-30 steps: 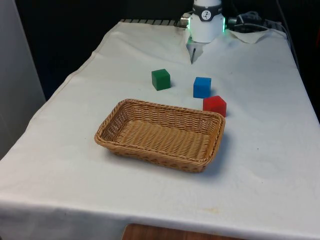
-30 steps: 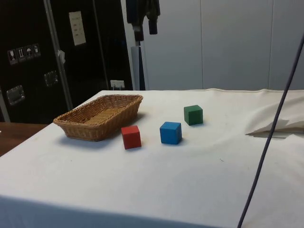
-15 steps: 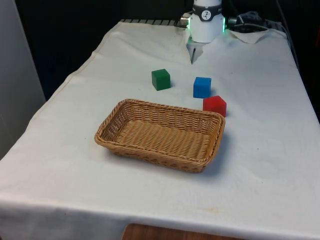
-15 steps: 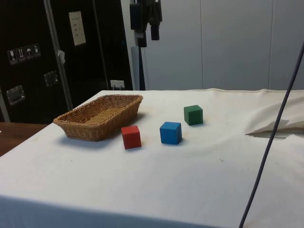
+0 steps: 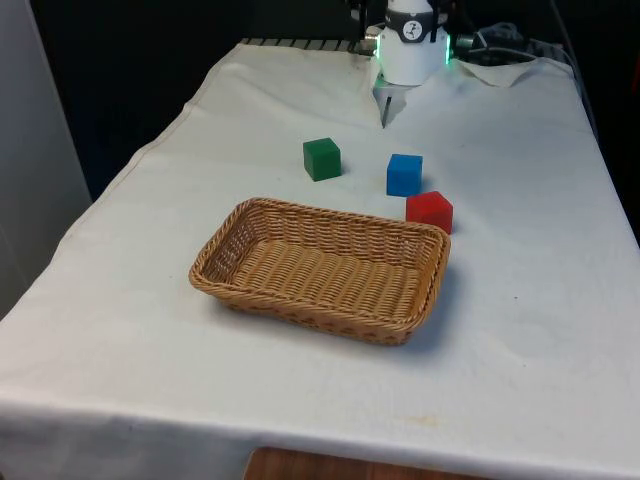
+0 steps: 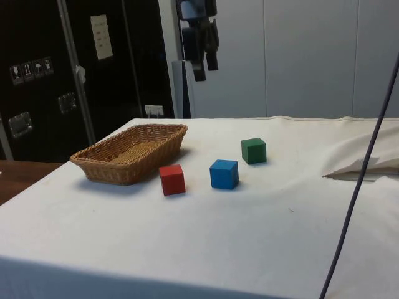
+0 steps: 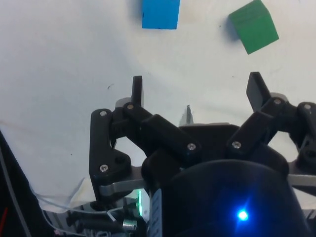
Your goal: Pick up the blue cube and place it into the basket.
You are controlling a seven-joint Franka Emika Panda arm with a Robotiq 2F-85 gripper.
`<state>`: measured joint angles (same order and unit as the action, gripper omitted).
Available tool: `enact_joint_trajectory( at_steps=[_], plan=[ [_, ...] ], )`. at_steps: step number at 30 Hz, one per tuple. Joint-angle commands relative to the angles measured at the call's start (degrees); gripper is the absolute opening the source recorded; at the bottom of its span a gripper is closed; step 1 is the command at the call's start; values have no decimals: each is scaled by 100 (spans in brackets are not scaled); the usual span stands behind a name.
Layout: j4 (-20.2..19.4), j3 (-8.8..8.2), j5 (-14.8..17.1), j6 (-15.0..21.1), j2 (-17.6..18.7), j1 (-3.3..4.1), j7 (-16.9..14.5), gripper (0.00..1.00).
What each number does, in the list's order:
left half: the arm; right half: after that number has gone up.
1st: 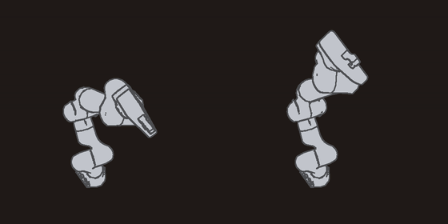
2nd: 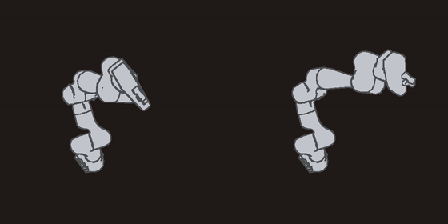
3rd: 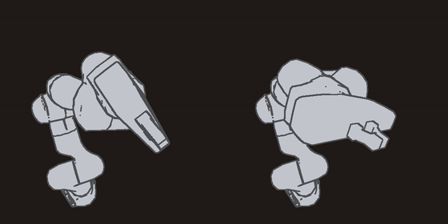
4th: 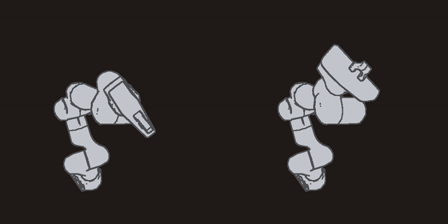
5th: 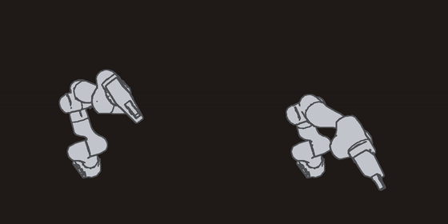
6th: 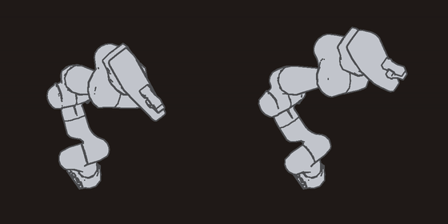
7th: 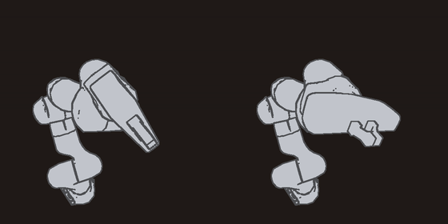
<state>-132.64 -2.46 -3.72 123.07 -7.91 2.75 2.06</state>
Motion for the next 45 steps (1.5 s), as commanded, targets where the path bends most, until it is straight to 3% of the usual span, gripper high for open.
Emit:
enact_joint_trajectory(
  at_steps=[1,13,24,32,33,35,41,45],
  plan=[
    [-80,-6,-46,46,0,-11,-46,100],
    [-401,-11,-201,115,-138,-52,17,100],
    [-453,-23,-138,86,-126,-52,17,100],
    [-710,-34,-57,435,-132,-57,86,100],
    [-642,-29,-92,281,-120,-52,63,100],
    [-802,-40,-52,630,-97,-57,138,100],
    [-888,-34,-86,854,-29,-63,241,100],
    [-997,-40,-57,1186,52,-69,344,100]
  ],
)
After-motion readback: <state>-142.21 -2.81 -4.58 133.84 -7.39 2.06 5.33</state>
